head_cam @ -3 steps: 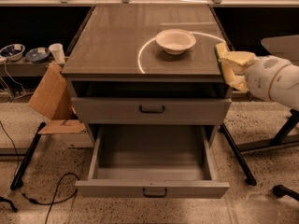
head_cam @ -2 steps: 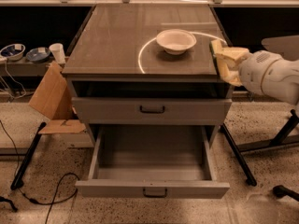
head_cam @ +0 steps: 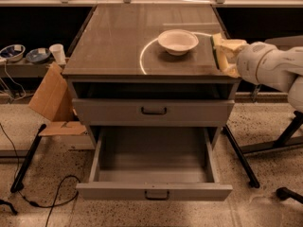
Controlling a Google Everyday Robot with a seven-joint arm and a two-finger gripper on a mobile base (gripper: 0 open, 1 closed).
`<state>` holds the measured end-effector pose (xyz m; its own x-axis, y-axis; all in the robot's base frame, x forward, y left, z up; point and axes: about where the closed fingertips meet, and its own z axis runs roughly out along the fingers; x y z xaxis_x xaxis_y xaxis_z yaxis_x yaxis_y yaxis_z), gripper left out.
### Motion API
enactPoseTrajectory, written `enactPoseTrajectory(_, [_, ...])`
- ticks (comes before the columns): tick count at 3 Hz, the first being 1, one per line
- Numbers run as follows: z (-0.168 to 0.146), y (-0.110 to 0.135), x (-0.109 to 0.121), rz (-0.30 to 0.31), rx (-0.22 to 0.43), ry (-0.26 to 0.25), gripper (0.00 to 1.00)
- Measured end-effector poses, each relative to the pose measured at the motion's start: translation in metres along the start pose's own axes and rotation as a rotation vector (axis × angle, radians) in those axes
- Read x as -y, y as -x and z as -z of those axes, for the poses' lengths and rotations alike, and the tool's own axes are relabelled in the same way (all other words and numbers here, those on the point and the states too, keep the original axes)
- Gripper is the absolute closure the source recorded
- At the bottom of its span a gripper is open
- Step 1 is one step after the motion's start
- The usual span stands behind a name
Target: Pick sponge from middle drawer and place on counter
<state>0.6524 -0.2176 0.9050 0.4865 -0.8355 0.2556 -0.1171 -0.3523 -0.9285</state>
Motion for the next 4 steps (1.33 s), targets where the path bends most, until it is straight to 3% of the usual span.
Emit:
enactPoseTrajectory(1, [-0.012, -0.011, 0.002, -0.019, -0.015, 0.009, 0.85])
enactPoseTrajectory(2, [-0.025, -0.021, 0.007, -0.025, -0.027, 0.021, 0.53])
enactPoseTrajectory(4, [-0.032, -0.032, 0.006, -0.031, -0.054, 0.046, 0.06])
